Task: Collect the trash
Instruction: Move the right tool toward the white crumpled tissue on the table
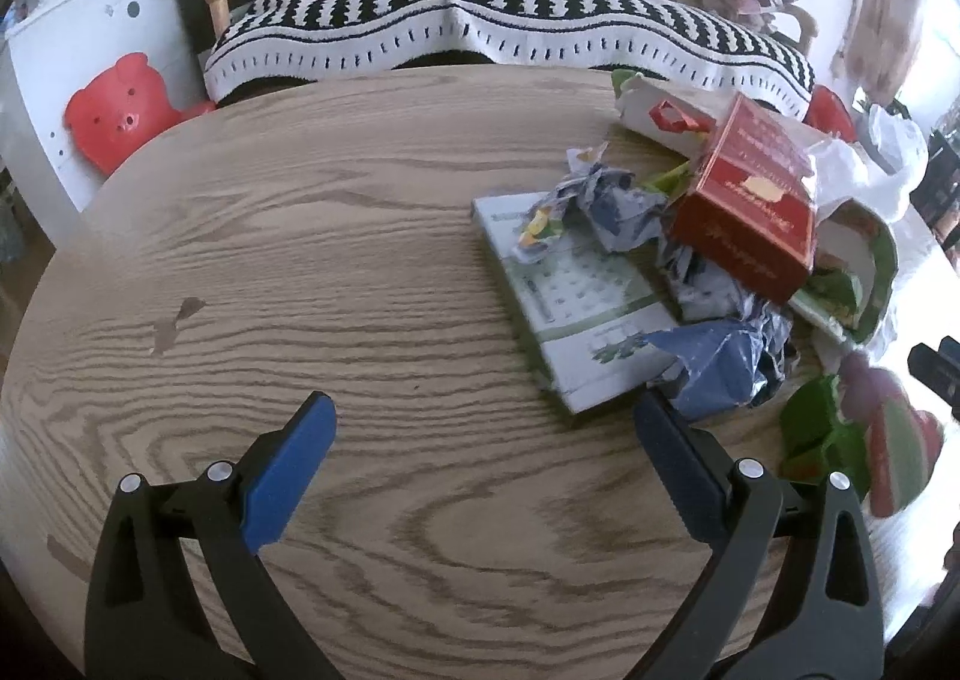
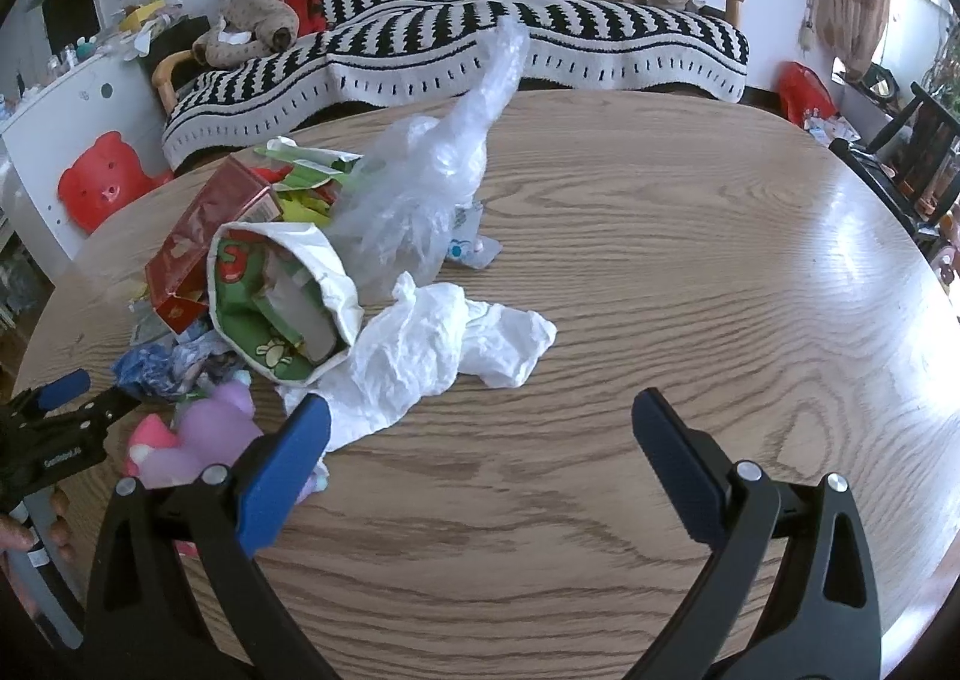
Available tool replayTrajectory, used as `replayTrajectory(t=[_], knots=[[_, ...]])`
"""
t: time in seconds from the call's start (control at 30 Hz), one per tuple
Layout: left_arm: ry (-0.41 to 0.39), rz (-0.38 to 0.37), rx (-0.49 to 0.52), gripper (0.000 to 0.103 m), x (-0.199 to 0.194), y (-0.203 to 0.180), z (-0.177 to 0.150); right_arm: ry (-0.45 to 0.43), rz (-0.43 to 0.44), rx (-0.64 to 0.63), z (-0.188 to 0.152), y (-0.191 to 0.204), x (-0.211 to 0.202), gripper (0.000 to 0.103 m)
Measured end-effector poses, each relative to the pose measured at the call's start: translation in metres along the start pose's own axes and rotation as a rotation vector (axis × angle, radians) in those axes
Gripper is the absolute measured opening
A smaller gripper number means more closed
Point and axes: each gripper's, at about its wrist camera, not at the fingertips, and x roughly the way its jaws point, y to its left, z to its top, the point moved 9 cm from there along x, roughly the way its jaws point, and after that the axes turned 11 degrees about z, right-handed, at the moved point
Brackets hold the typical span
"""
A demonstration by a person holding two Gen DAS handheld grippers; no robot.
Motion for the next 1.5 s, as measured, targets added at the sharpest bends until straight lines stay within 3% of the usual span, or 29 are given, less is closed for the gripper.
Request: replayTrajectory(t=[0.47, 1.13, 1.3, 1.5], knots=[[0.016, -0.021, 0.023, 0.097, 0.010, -0.038, 0.011, 0.016, 0.008, 0.029, -0.003, -0.005, 0.006, 0.097], [0.018, -0.001, 0.009, 0.097, 0.021, 0.001, 0.017, 0.044, 0.029, 0.021, -0.003, 0.022, 0.023, 0.097], [0.015, 0.014, 0.007, 0.097, 0.024, 0.002, 0.018, 0.035, 0.068, 0.105, -0.004, 0.013, 0.032, 0.098], [0.012, 0.018, 0.005, 0.097, 0.026, 0.002, 0.020, 0.027, 0.055, 0.111, 0.001, 0.014, 0.039, 0.098]])
